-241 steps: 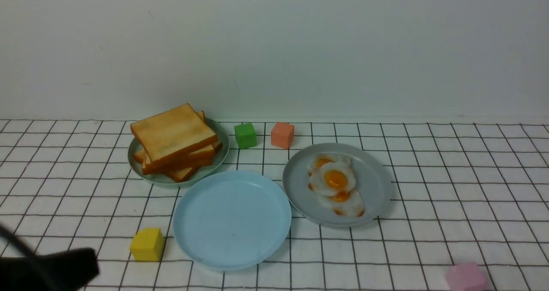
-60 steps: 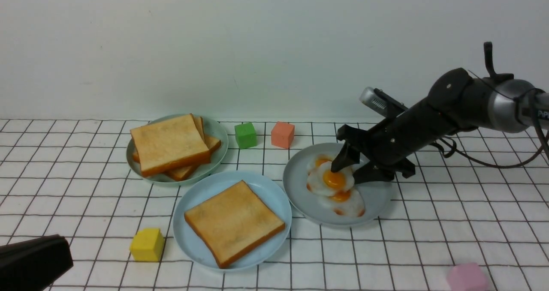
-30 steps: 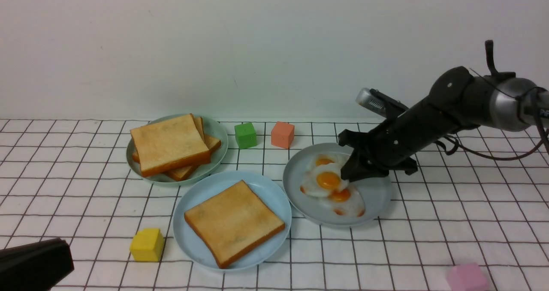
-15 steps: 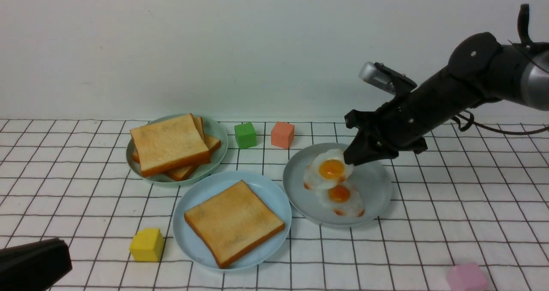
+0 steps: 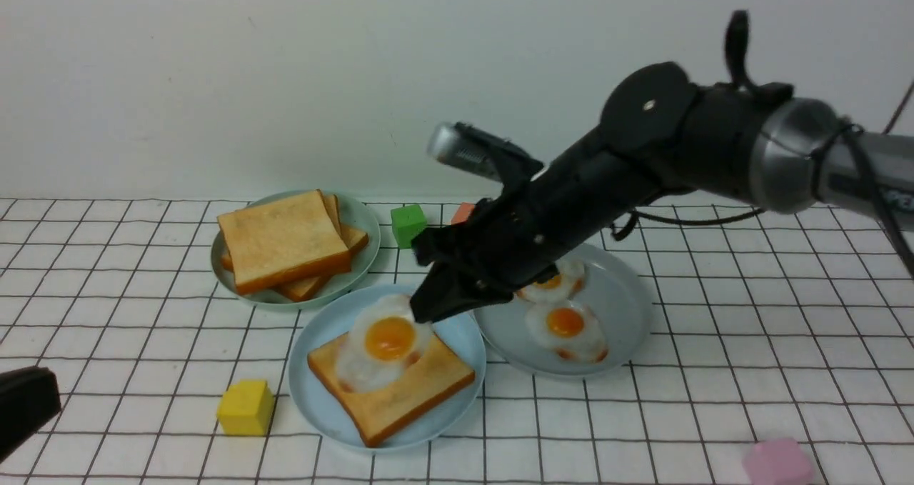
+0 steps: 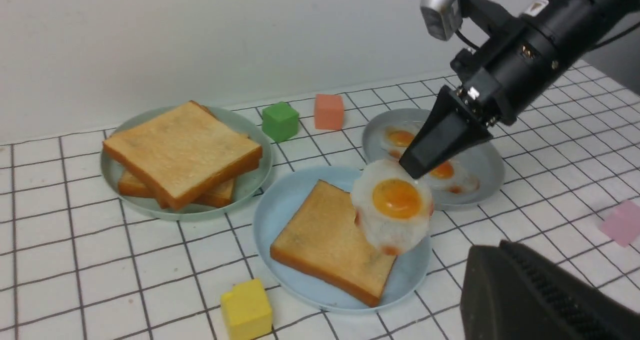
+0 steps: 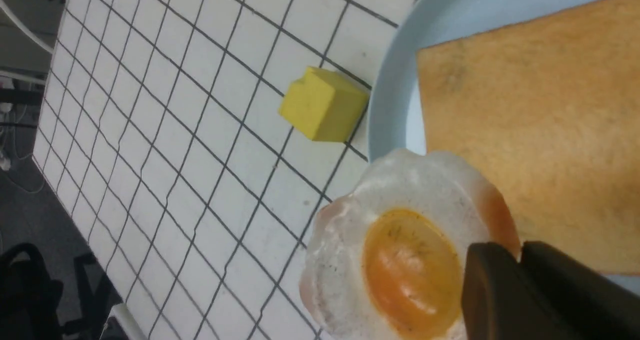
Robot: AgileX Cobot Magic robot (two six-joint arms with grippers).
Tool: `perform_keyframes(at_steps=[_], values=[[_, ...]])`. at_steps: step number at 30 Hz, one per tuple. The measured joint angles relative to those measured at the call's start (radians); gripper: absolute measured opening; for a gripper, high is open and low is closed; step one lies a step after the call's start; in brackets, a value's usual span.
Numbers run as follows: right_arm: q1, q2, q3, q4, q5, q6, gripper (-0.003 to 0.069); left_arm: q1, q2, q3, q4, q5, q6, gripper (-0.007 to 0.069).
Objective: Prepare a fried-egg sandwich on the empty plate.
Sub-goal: Use the right arm to place the fried egg on the slice of bread in the middle, then use the left arm to grab a slice of bread
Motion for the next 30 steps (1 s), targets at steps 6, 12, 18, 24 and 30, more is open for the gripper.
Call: perform_keyframes(at_steps=[6,12,18,24,30], values=[[0.021,0.081,0.000,0.013,-0.124,0.000,0.0065,0.000,0.001,0.000,0.036,-0.002,-0.041,-0.0003],[0.021,0.141,0.000,0.019,-0.197,0.041,0.0076,0.000,0.001,0.000,0.038,-0.002,-0.044,-0.0003],[0.018,0.146,0.000,-0.039,-0.215,0.050,0.0246,0.000,0.001,0.000,0.040,0.000,-0.044,0.0001],[-0.019,0.066,0.000,-0.135,-0.088,0.070,0.0381,0.000,0.052,0.000,0.040,0.068,-0.084,0.0004],[-0.023,-0.186,0.027,-0.444,0.134,0.192,0.0172,0.000,0.308,-0.034,0.033,0.132,-0.141,-0.0003]])
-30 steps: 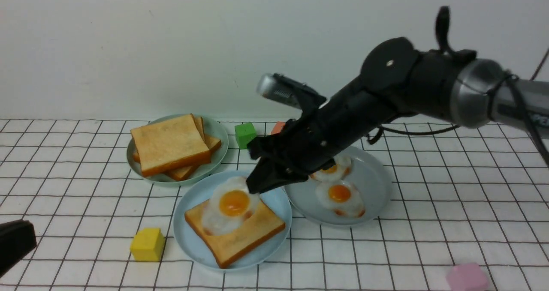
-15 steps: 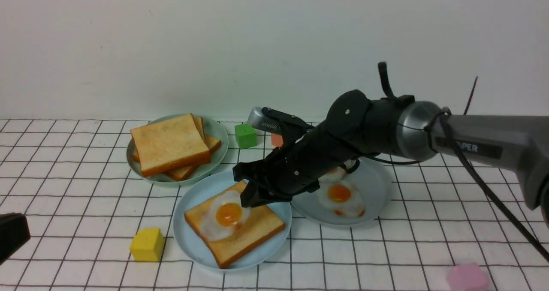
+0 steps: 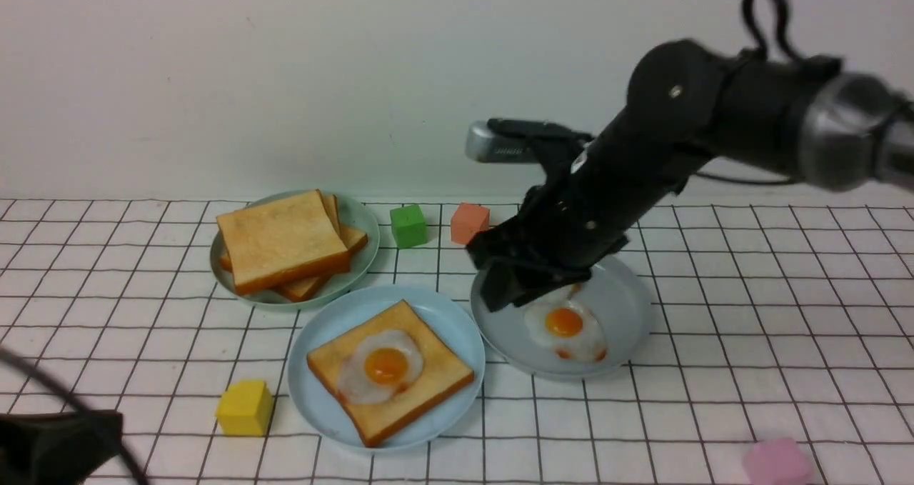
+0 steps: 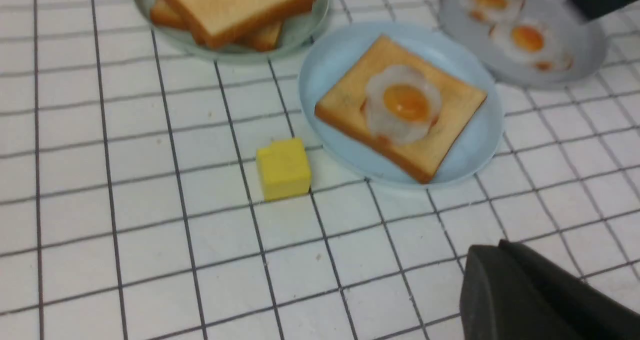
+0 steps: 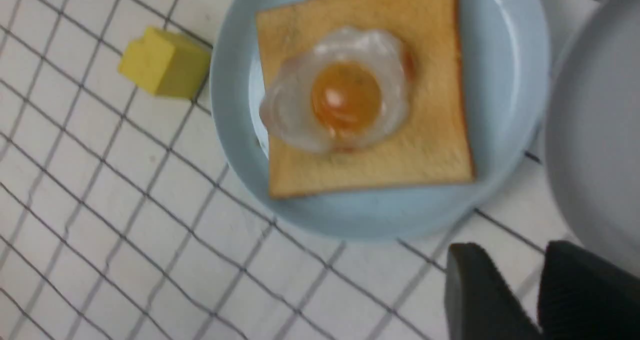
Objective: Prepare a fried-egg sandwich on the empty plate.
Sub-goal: Use the left arm to grab a slice of bread
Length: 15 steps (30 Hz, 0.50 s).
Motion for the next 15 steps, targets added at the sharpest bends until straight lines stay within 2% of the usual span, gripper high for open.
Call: perform_keyframes(at_steps=[3,5,8,11,12,15], values=[[0.036,-0.175,0.083,-0.133,0.038,0.051,0.0031,0.000,0.161,-0.068,-0.001,0.001,0.016,-0.0013],[0.057,-0.286,0.162,-0.192,0.048,0.093,-0.0006,0.000,0.276,-0.123,0.000,-0.010,0.059,-0.0013],[0.063,-0.429,0.248,-0.231,0.050,0.133,-0.0009,0.013,0.388,-0.185,-0.004,-0.039,0.109,-0.0013],[0.065,-0.614,0.375,-0.256,0.036,0.166,-0.0003,0.083,0.535,-0.287,-0.044,-0.067,0.192,-0.0013],[0.065,-0.717,0.435,-0.256,0.016,0.171,0.0002,0.150,0.622,-0.354,-0.089,-0.069,0.265,-0.0013],[0.065,-0.882,0.509,-0.256,-0.003,0.178,0.0003,0.251,0.748,-0.453,-0.184,-0.057,0.441,-0.0013]])
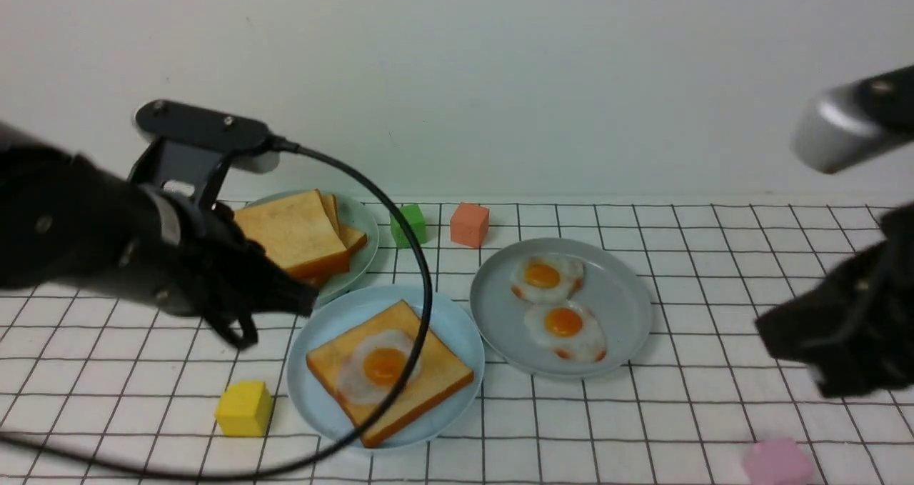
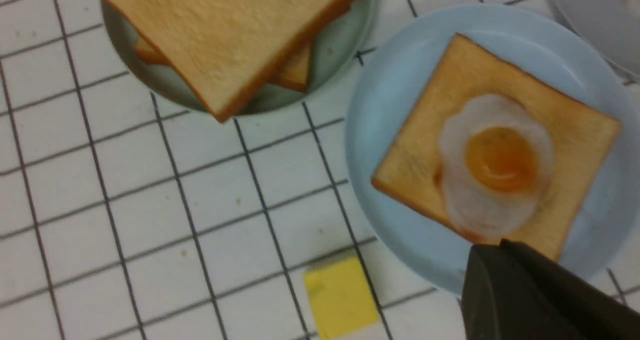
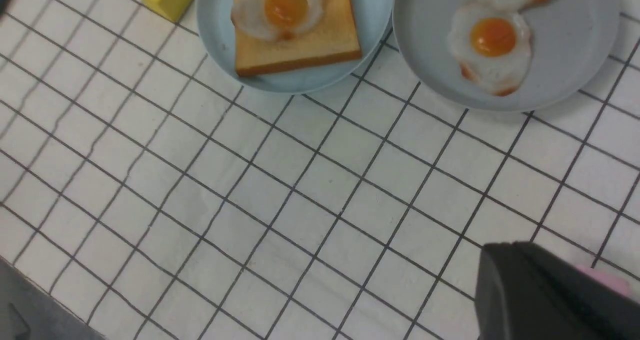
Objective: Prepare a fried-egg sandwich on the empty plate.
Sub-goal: Use the left arm to grab a slice of bread
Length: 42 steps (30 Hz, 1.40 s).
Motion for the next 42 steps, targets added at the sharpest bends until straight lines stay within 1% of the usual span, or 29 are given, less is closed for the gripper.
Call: perform_keyframes(at_steps=[2,3,4,7,9,10,13,14,15,16,17,19,20,21,22,23,24,26,29,31,36,39,40,42], values=[[0.000,-0.067,0.024,0.000,-0.001,0.008,0.0003,0.051,0.075,-0.073,-0.066,0.019,0.137,-0.0013],[0.000,-0.115,0.033,-0.002,-0.001,0.016,0.0003,0.077,0.123,-0.113,-0.110,0.037,0.240,-0.0013],[0.000,-0.139,0.037,-0.002,-0.001,0.020,0.0003,0.092,0.154,-0.137,-0.131,0.045,0.291,-0.0013],[0.000,-0.198,0.041,-0.002,0.000,0.024,0.0003,0.130,0.259,-0.213,-0.173,0.056,0.410,-0.0013],[0.000,-0.218,0.041,-0.002,0.002,0.025,0.0004,0.141,0.315,-0.248,-0.175,0.058,0.459,-0.0003],[0.000,-0.219,0.041,-0.002,0.005,0.025,0.0004,0.141,0.315,-0.248,-0.175,0.058,0.459,-0.0003],[0.000,-0.225,0.043,-0.002,0.033,0.033,0.0005,0.145,0.376,-0.271,-0.135,0.047,0.555,0.0083],[0.000,-0.225,0.050,-0.002,0.037,0.039,0.0005,0.145,0.391,-0.272,-0.124,0.026,0.585,0.0134],[0.000,-0.225,0.051,-0.002,0.037,0.039,0.0005,0.145,0.395,-0.272,-0.124,0.023,0.589,0.0154],[0.000,-0.225,0.058,0.000,0.046,0.043,0.0005,0.145,0.409,-0.272,-0.115,-0.009,0.614,0.0240],[0.000,-0.225,0.059,0.001,0.048,0.044,0.0005,0.145,0.409,-0.272,-0.114,-0.014,0.616,0.0240],[0.000,-0.225,0.062,0.009,0.054,0.047,0.0006,0.145,0.429,-0.272,-0.098,-0.065,0.623,0.0385],[0.000,-0.225,0.062,0.012,0.054,0.047,0.0006,0.145,0.430,-0.272,-0.097,-0.068,0.625,0.0405],[0.000,-0.225,0.062,0.022,0.054,0.047,0.0006,0.145,0.440,-0.272,-0.090,-0.092,0.626,0.0468],[0.000,-0.225,0.062,0.029,0.054,0.047,0.0006,0.145,0.452,-0.273,-0.087,-0.114,0.628,0.0510],[0.000,-0.225,0.062,0.030,0.054,0.047,0.0006,0.145,0.454,-0.273,-0.087,-0.114,0.628,0.0517],[0.000,-0.225,0.062,0.045,0.054,0.047,0.0006,0.145,0.476,-0.274,-0.078,-0.138,0.629,0.0553],[0.000,-0.225,0.062,0.057,0.054,0.047,0.0006,0.145,0.507,-0.274,-0.045,-0.162,0.629,0.0567],[0.000,-0.225,0.062,0.075,0.054,0.047,0.0006,0.145,0.539,-0.274,0.011,-0.200,0.630,0.0567],[0.000,-0.225,0.062,0.098,0.054,0.047,0.0006,0.145,0.559,-0.274,0.043,-0.217,0.630,0.0550],[0.000,-0.225,0.062,0.125,0.054,0.049,0.0006,0.145,0.569,-0.276,0.058,-0.225,0.630,0.0451],[0.000,-0.225,0.062,0.137,0.054,0.049,0.0007,0.145,0.569,-0.280,0.058,-0.227,0.630,0.0281],[0.000,-0.225,0.062,0.137,0.054,0.049,0.0008,0.145,0.569,-0.280,0.057,-0.227,0.630,0.0245],[0.000,-0.225,0.062,0.146,0.054,0.050,0.0008,0.144,0.569,-0.281,0.056,-0.226,0.630,0.0103]])
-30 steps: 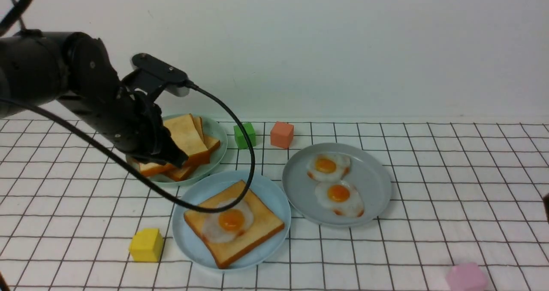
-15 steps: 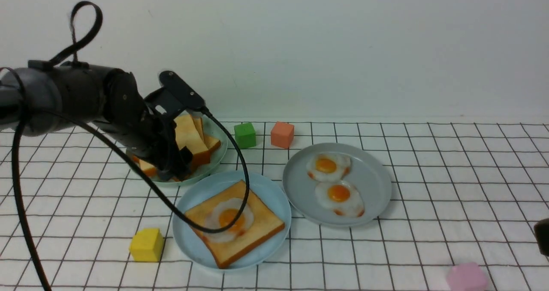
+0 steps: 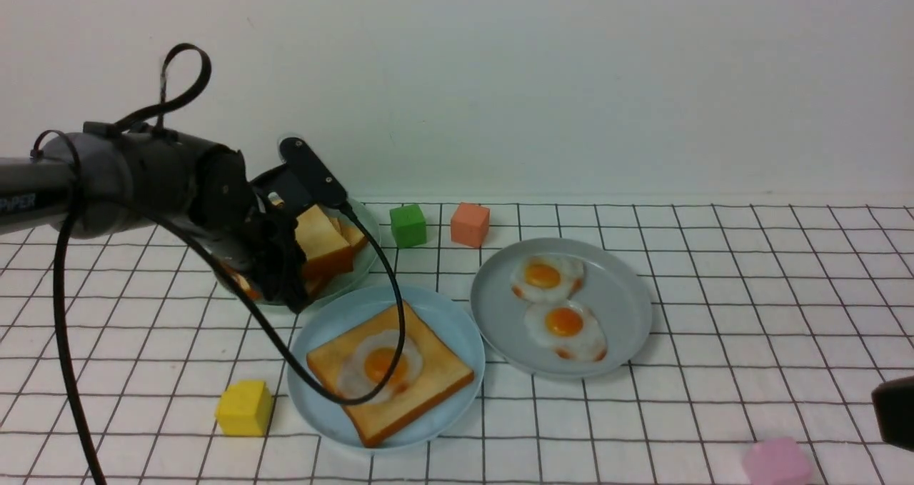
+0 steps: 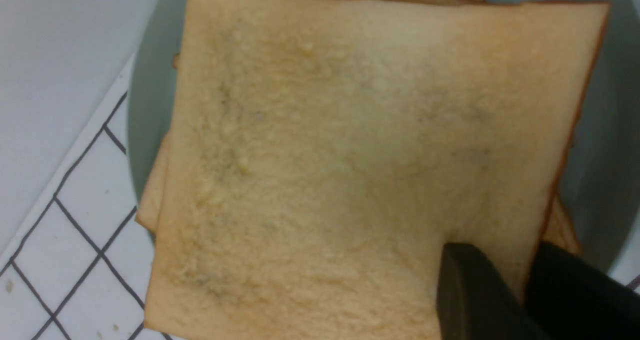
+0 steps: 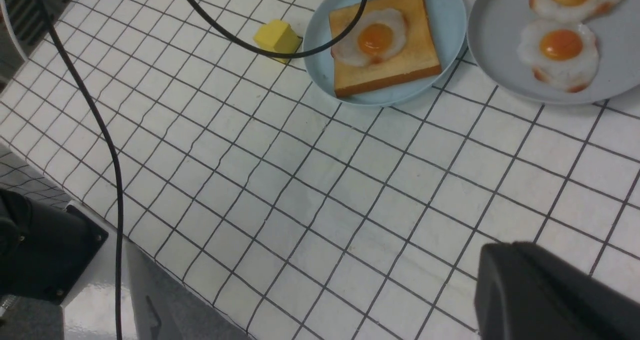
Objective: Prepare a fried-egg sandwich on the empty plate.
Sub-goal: Use the left arm to grab a slice of bread, then use the left arm to place a slice of bread on the fried egg in the middle
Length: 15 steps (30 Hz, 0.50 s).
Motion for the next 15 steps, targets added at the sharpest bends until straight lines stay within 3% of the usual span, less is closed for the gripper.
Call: perform_keyframes(at_steps=[3,10,15], values=[[0.000,0.000,0.000,0.005,0.000,0.000,0.0010,-0.001,-0.001,-0.002,0.000,0.001,0.000,0.0013],[0.000,0.000,0.000,0.005,0.000,0.000,0.0017,-0.001,-0.091,-0.002,-0.005,0.034,0.000,0.0008],[0.000,0.000,0.000,0.000,0.004,0.000,0.0020,-0.048,-0.228,0.004,-0.085,0.146,-0.057,0.0008]])
